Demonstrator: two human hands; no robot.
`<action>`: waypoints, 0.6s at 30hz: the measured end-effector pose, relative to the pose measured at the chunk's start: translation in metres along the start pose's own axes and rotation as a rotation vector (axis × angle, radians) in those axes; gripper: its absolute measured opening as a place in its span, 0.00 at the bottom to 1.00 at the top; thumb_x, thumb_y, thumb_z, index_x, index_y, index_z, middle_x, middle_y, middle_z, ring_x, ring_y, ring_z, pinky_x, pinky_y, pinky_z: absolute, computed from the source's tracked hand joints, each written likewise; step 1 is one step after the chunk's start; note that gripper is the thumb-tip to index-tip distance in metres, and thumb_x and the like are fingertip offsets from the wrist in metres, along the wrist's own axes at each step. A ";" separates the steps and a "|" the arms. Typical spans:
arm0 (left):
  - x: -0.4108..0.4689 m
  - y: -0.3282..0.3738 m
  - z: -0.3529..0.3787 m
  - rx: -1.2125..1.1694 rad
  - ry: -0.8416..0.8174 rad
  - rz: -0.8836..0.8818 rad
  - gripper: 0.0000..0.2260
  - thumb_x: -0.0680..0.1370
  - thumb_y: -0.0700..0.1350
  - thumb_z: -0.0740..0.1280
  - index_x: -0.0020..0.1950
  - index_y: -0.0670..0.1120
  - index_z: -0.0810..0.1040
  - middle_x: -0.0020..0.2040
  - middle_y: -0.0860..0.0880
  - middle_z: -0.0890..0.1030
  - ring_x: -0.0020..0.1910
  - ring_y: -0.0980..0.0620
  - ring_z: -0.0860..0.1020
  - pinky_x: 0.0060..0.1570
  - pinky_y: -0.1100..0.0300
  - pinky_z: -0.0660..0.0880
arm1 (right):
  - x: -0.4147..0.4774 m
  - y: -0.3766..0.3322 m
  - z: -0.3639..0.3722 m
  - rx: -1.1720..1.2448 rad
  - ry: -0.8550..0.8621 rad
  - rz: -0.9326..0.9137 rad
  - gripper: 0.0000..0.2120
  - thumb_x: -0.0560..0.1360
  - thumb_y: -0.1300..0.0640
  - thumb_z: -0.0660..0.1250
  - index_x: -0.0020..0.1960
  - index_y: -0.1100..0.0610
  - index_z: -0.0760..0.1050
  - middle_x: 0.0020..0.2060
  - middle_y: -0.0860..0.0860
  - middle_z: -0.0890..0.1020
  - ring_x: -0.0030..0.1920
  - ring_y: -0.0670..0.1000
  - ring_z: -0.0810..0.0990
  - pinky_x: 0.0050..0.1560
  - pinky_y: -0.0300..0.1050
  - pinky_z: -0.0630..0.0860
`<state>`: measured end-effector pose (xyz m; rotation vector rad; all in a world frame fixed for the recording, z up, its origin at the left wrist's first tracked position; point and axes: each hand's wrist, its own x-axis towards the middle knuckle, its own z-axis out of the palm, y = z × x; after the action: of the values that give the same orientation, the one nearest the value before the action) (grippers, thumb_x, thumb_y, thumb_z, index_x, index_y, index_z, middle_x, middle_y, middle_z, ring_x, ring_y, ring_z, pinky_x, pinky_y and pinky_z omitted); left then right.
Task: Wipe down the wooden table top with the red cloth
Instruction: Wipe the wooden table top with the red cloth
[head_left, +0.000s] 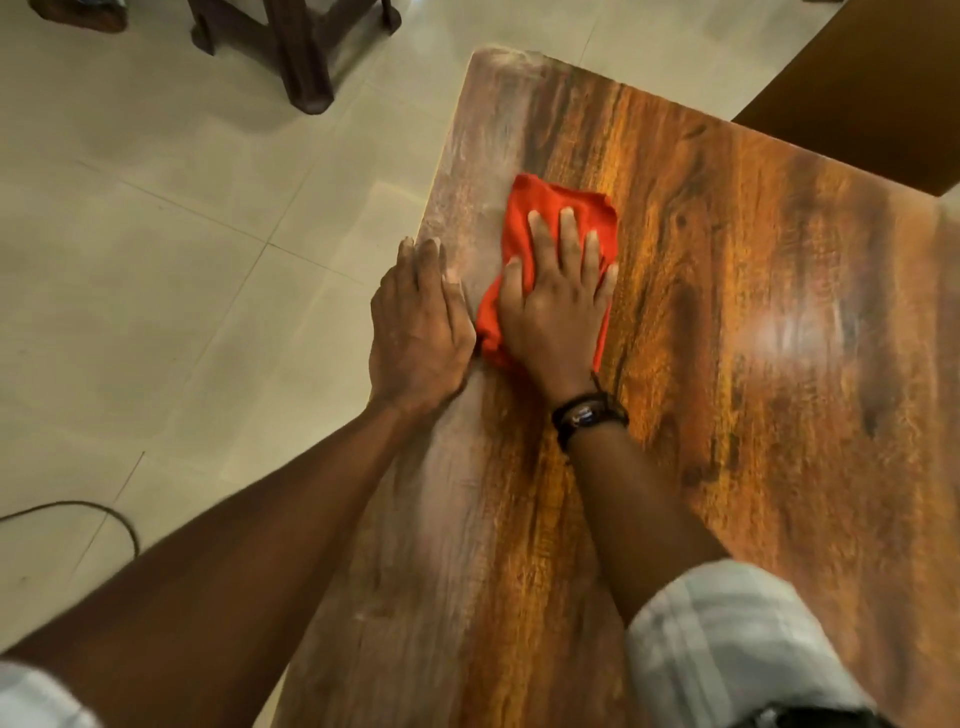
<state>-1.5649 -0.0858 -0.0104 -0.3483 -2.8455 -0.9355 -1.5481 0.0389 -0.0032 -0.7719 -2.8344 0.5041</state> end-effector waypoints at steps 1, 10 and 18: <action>0.000 0.001 -0.002 -0.009 -0.019 -0.008 0.24 0.83 0.50 0.49 0.74 0.38 0.69 0.72 0.35 0.71 0.70 0.37 0.72 0.68 0.44 0.68 | 0.015 -0.002 0.000 0.006 -0.020 0.018 0.27 0.80 0.45 0.56 0.79 0.46 0.61 0.80 0.50 0.58 0.81 0.57 0.52 0.78 0.63 0.45; -0.002 0.001 -0.014 -0.157 -0.071 -0.072 0.23 0.83 0.49 0.51 0.75 0.39 0.66 0.71 0.40 0.73 0.68 0.41 0.72 0.69 0.47 0.65 | 0.020 -0.010 -0.004 0.007 -0.076 0.058 0.27 0.83 0.45 0.52 0.81 0.45 0.53 0.82 0.49 0.50 0.81 0.56 0.46 0.79 0.60 0.40; -0.104 -0.052 -0.075 -0.128 -0.245 -0.204 0.19 0.83 0.51 0.50 0.54 0.40 0.74 0.47 0.38 0.81 0.49 0.35 0.79 0.48 0.47 0.72 | -0.154 -0.009 -0.008 -0.008 0.044 -0.028 0.27 0.79 0.44 0.56 0.78 0.47 0.64 0.79 0.51 0.63 0.79 0.59 0.60 0.77 0.64 0.55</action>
<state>-1.4741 -0.1898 -0.0001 -0.2003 -3.0972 -1.1927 -1.4190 -0.0455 -0.0031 -0.7340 -2.8046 0.4657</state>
